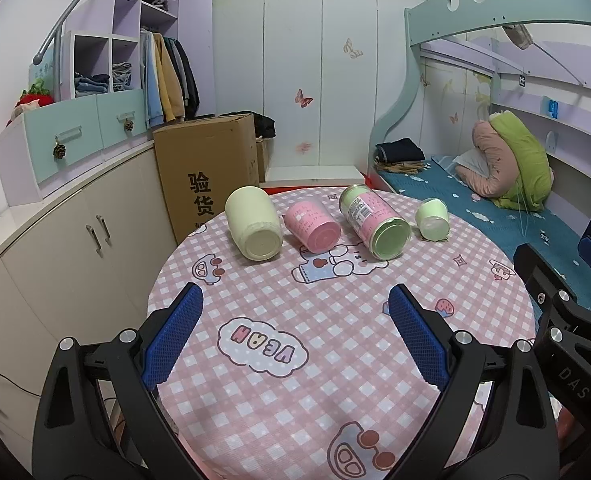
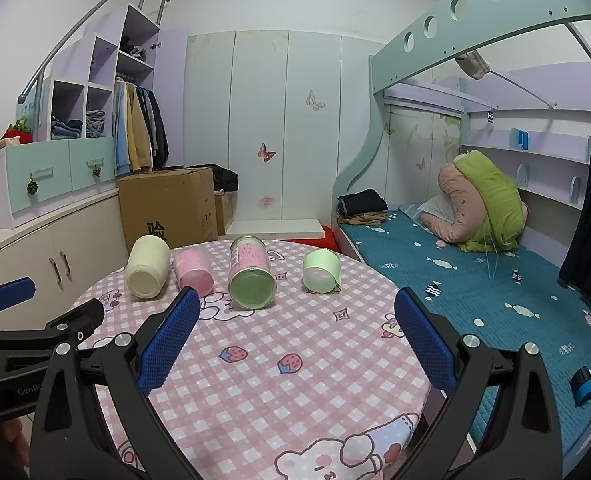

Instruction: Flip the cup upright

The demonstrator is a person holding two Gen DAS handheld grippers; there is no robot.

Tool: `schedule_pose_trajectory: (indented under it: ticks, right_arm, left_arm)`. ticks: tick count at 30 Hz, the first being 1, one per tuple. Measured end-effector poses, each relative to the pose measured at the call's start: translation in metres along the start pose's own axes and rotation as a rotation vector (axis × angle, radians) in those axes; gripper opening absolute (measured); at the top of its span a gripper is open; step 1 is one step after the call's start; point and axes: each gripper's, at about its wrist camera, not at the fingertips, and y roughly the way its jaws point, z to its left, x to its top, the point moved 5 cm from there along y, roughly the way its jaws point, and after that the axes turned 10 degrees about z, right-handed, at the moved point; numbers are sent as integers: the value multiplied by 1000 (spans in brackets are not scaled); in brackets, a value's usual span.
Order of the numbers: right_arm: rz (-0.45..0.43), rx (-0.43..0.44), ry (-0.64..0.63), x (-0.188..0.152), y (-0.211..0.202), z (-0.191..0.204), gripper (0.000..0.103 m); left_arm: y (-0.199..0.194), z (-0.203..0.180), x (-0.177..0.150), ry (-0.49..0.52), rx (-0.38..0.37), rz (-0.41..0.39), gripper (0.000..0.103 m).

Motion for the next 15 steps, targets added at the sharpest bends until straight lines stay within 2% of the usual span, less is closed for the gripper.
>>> schedule_pose_trajectory:
  ticks: [15]
  right_arm:
    - [9, 2, -2, -3, 7, 0, 95]
  left_arm:
    - [5, 0, -4, 1, -3, 2, 94]
